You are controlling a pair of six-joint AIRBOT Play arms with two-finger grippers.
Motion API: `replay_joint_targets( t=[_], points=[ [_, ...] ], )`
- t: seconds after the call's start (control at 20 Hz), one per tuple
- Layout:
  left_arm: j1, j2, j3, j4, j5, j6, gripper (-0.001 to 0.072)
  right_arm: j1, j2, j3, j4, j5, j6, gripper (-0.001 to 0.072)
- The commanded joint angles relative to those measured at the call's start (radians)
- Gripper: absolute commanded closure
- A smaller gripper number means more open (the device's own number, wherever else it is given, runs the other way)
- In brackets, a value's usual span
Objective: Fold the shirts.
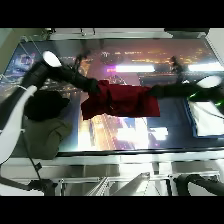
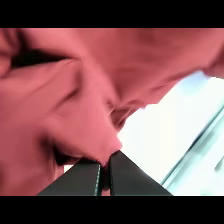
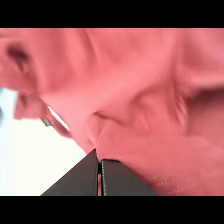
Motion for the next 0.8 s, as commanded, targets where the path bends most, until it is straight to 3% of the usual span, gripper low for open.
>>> replay_joint_targets(
  t=[0.0, 0.25, 0.45, 0.6, 0.75],
  points=[
    [0.023, 0.157, 0.152, -0.003, -0.031, -0.001, 0.0691, -0.103, 0.232, 0.116, 0.004, 0.026, 0.002, 0.0698],
    [0.071, 0.426, 0.352, -0.003, -0.01, -0.002, 0.0689, -0.208, 0.562, 0.256, 0.004, -0.014, 0.001, 0.0697],
    [0.071, 0.65, 0.393, 0.015, 0.157, 0.053, 0.0688, -0.213, 0.77, 0.29, 0.003, -0.146, 0.0, 0.0697],
    [0.071, 0.756, 0.393, 0.092, 0.253, 0.053, 0.0687, -0.213, 0.832, 0.307, 0.0, -0.198, 0.0, 0.0698],
    [0.071, 0.734, 0.381, 0.111, 0.213, 0.047, 0.0687, -0.213, 0.78, 0.311, 0.004, -0.181, 0.001, 0.0697]
  ],
)
